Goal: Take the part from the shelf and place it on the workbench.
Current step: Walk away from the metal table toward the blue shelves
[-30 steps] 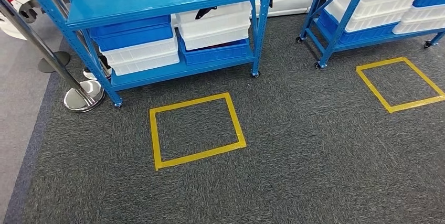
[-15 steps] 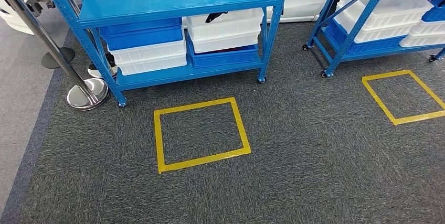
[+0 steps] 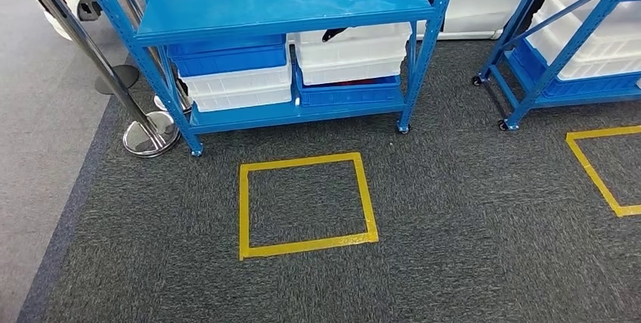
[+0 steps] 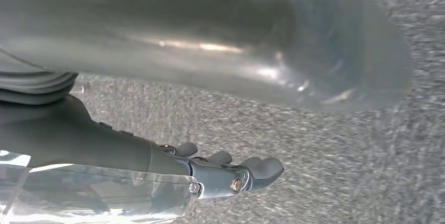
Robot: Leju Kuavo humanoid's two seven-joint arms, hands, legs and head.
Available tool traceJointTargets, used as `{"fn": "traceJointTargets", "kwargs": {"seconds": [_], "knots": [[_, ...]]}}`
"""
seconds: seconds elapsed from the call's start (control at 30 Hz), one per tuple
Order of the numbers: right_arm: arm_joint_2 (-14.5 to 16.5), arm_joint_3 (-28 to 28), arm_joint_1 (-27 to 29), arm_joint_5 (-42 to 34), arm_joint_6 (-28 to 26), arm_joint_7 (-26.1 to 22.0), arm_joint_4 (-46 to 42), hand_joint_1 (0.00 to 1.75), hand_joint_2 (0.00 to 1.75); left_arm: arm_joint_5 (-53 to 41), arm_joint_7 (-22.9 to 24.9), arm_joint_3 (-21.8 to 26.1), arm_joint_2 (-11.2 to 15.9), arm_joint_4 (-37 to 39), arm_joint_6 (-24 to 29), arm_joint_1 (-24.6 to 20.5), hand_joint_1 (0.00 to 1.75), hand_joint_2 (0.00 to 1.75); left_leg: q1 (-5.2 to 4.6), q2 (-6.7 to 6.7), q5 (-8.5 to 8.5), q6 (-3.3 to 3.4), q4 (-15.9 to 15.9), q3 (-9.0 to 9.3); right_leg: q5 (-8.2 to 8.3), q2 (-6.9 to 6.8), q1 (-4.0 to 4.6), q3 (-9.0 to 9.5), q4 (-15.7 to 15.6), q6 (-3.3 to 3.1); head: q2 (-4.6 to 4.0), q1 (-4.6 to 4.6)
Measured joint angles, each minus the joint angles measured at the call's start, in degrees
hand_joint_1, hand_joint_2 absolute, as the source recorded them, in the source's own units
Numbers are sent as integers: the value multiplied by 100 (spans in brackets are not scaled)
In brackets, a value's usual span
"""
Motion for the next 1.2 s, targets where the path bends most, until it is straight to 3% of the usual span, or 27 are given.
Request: {"fn": "traceJointTargets", "kwargs": {"seconds": [0.1,0.13,0.17,0.27,0.33,0.4,0.47,0.5,0.53,0.57,0.63,0.67,0.73,0.77,0.83,0.87,0.93,0.97,1.0,1.03,1.13,1.17,1.2], "knots": [[11,-25,-4,-35,8,1,8,0,0,-17,7,-21,4,14,0,33,0,0,-49,56,878,120,-972,87,-212,-23,17,254,1,37,0,1],[15,-35,-12,-45,11,1,10,0,0,-25,12,-27,4,21,0,35,0,0,-72,74,1066,153,-1147,111,-267,-22,21,305,-14,67,0,1],[19,-46,-19,-54,15,1,12,0,0,-35,18,-32,4,28,1,34,0,0,-89,82,1135,180,-1226,124,-287,-18,26,349,-6,108,0,1],[16,-67,-50,-64,17,2,8,0,0,-69,32,-50,-5,28,1,7,0,0,-80,40,1090,285,-1352,318,-204,3,10,320,253,219,0,1],[17,-78,-66,-67,20,3,8,0,0,-79,39,-62,-11,28,1,-24,0,0,-63,16,1039,341,-1432,478,-231,38,-10,-32,818,254,0,2],[21,-93,-65,-75,22,7,8,0,0,-89,47,-70,-13,28,1,-49,0,0,-65,-5,937,367,-1449,593,-511,56,-14,-501,1388,290,0,2],[22,-117,-49,-87,22,17,8,0,0,-98,57,-80,-21,28,0,-49,0,0,-66,-48,808,362,-1449,748,-723,58,-14,-796,1514,307,0,2],[21,-132,-37,-91,22,25,8,0,0,-99,62,-86,-28,28,0,-43,0,0,-64,-71,738,349,-1449,843,-671,58,-14,-840,1357,300,0,2],[19,-144,-24,-92,23,32,9,0,0,-101,66,-94,-35,28,-1,-36,0,0,-62,-87,661,332,-1449,941,-469,58,-13,-829,1068,295,0,2],[16,-155,-3,-91,30,40,12,0,0,-101,69,-102,-42,31,-2,-28,0,0,-63,-96,582,311,-1448,1027,-117,60,-11,-803,722,280,0,3],[8,-161,11,-74,54,52,19,0,0,-98,71,-113,-49,39,-8,-36,0,0,-74,-109,440,252,-1451,1146,409,63,21,-757,257,231,0,2],[5,-162,7,-64,67,56,21,0,0,-96,70,-115,-49,43,-10,-42,0,0,-78,-110,398,215,-1451,1192,522,67,34,-748,166,189,0,2],[4,-162,-14,-53,83,62,17,0,0,-90,62,-116,-48,44,-11,-58,0,0,-78,-100,408,140,-1392,1222,456,74,37,-665,120,95,0,1],[5,-162,-15,-52,86,65,16,0,0,-87,55,-116,-47,44,-11,-59,0,0,-74,-84,454,107,-1257,1188,424,74,27,-594,78,54,0,3],[4,-163,-14,-54,86,75,16,0,0,-87,46,-116,-46,44,-11,-61,0,0,-57,-44,478,48,-725,888,344,66,13,-429,15,-5,0,2],[3,-164,-16,-57,84,84,17,0,0,-90,44,-117,-47,44,-13,-60,0,0,-47,-25,391,21,-384,658,287,64,14,-354,0,-23,0,2],[3,-166,-23,-64,75,105,17,0,0,-104,44,-123,-48,44,-15,-52,0,0,-31,-6,35,-11,113,203,156,69,15,-201,-6,-36,0,1],[3,-167,-23,-67,70,112,17,0,0,-115,46,-127,-49,44,-15,-46,0,0,-29,-1,-108,-13,165,55,83,74,15,-107,-6,-34,0,1],[6,-167,-21,-68,67,117,17,0,0,-125,47,-132,-49,44,-16,-40,0,0,-29,2,-132,-1,65,-24,6,78,15,-5,-6,-29,0,1],[10,-167,-19,-69,67,124,17,0,0,-133,48,-135,-49,44,-18,-34,0,0,-34,5,23,24,-187,-43,-76,78,18,106,-8,-21,0,1],[38,-168,-22,-71,64,137,23,0,0,-139,54,-143,-43,51,-22,0,0,0,-92,42,1013,155,-1058,-6,-299,83,32,339,-21,31,0,2],[45,-170,-31,-72,62,141,25,0,0,-141,55,-146,-42,54,-22,4,0,0,-114,48,1193,193,-1186,7,-338,88,34,395,-34,64,0,2],[49,-172,-46,-73,60,145,25,0,0,-143,56,-151,-42,57,-23,0,0,0,-123,44,1227,223,-1239,33,-342,92,40,443,-33,110,0,1]]}}
